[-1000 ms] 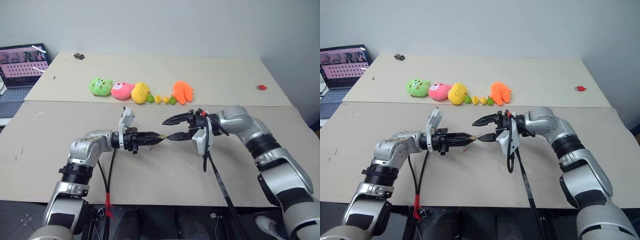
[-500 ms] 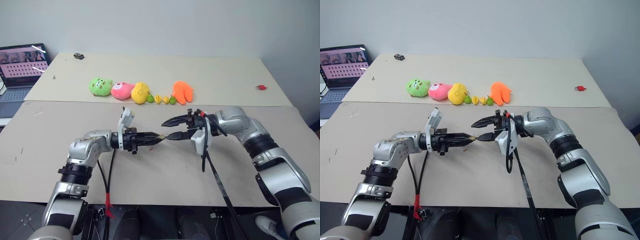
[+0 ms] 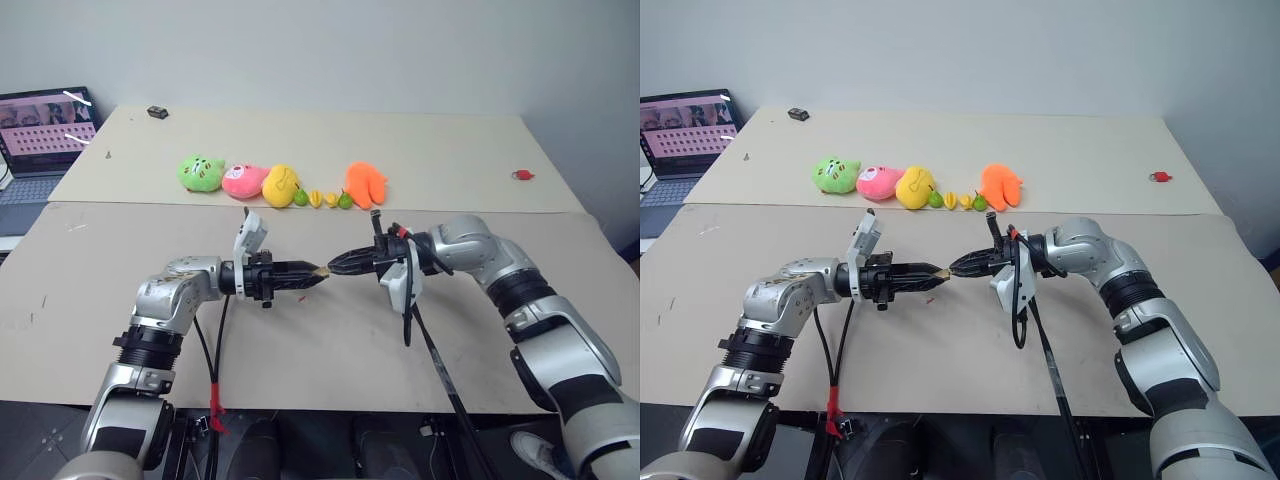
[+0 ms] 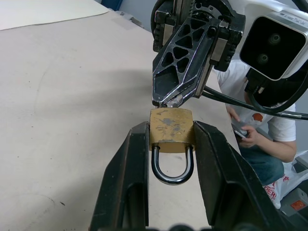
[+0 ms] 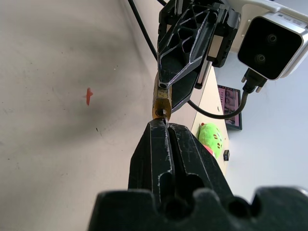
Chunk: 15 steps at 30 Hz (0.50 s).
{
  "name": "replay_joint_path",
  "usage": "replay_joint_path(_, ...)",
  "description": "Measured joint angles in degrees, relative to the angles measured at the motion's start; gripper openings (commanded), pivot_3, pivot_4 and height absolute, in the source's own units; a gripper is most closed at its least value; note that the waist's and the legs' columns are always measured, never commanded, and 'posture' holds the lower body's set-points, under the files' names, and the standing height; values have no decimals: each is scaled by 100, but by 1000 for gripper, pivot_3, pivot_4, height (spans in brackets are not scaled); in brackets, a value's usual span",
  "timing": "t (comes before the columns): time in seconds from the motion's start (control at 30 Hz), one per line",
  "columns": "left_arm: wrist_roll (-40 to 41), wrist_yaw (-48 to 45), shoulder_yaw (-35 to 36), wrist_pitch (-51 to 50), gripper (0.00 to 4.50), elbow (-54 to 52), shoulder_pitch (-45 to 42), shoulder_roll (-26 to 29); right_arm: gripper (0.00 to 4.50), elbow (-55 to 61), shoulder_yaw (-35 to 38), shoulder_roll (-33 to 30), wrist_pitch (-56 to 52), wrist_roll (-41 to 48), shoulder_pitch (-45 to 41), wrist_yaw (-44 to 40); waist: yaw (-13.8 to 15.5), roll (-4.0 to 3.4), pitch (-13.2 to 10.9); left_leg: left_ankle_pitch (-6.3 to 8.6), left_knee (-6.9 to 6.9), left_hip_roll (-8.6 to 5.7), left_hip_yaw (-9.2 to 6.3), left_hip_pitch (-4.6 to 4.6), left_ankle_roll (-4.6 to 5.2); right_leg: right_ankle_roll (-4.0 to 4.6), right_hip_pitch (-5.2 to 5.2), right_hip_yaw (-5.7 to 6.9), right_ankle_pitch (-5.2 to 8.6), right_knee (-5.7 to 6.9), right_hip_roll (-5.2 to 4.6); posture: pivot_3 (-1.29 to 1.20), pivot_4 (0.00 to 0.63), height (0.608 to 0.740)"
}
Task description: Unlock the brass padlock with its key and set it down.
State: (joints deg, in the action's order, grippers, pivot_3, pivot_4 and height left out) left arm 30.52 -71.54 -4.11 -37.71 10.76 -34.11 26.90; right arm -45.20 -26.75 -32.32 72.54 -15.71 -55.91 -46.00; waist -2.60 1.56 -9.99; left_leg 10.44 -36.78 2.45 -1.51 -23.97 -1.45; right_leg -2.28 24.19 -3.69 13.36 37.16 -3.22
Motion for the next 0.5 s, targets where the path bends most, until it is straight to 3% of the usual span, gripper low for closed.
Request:
replay_joint_path(0.3,53,44,13,-96,836,9,-1,-40,49,-33,-10,-34,64,32,0,-19,1,0,0,0,0,0,0,0,0,0,0,0,0,0,0,0,150,722)
replay_joint_path(0.5,59,68,16,-93,836,14,-2,-60,49,215,-267,-80,-638,1051,21,-919,-5,0,0,0,0,1,-1,1,0,0,-1,0,0,2,1,0,150,722)
